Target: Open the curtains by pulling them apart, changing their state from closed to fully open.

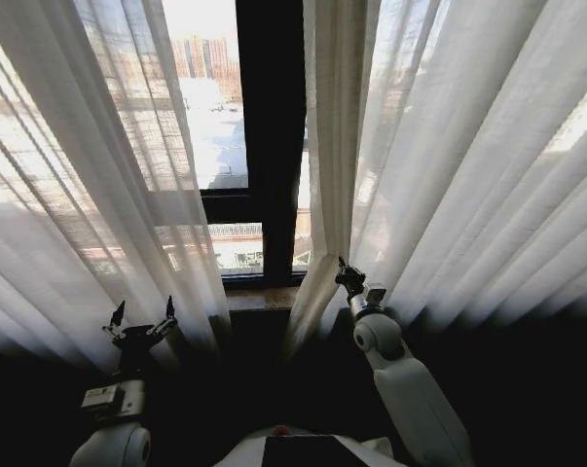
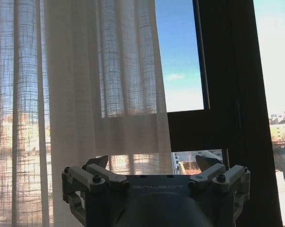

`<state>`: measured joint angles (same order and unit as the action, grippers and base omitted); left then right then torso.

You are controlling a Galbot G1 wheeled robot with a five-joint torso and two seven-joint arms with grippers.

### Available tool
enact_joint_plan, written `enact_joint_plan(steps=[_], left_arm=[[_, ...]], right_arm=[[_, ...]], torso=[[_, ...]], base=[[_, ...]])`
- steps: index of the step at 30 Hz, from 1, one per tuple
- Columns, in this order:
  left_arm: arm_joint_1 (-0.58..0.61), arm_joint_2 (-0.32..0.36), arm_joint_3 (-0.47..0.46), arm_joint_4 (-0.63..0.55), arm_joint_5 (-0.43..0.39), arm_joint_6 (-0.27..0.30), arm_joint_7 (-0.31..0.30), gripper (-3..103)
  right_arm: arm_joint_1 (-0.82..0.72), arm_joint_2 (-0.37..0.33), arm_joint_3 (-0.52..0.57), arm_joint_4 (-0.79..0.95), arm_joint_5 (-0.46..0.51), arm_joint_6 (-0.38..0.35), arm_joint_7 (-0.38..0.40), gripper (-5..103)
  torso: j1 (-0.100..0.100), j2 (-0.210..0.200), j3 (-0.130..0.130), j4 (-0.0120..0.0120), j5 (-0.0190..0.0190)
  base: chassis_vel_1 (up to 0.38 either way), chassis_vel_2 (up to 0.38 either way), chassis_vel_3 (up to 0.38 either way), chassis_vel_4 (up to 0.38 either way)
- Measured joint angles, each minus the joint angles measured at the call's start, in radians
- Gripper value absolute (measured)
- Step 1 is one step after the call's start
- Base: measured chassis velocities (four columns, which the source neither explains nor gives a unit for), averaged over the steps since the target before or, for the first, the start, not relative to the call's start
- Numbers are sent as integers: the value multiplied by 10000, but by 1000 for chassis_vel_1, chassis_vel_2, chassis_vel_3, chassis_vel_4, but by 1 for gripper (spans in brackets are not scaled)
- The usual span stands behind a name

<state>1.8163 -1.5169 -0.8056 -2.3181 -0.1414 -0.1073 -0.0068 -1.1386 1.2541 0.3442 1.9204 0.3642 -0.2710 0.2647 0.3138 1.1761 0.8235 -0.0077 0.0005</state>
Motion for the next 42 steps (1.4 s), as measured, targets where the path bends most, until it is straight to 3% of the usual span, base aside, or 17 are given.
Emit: enact_joint_plan(steps=[42], left_arm=[[89, -54, -23, -51, 118, -142, 5, 100]], right_arm=[[-272, -30, 572, 173, 79, 45, 6, 0]], torso=[[2, -1, 1, 1, -1]], base=[[-356, -349, 348, 353]])
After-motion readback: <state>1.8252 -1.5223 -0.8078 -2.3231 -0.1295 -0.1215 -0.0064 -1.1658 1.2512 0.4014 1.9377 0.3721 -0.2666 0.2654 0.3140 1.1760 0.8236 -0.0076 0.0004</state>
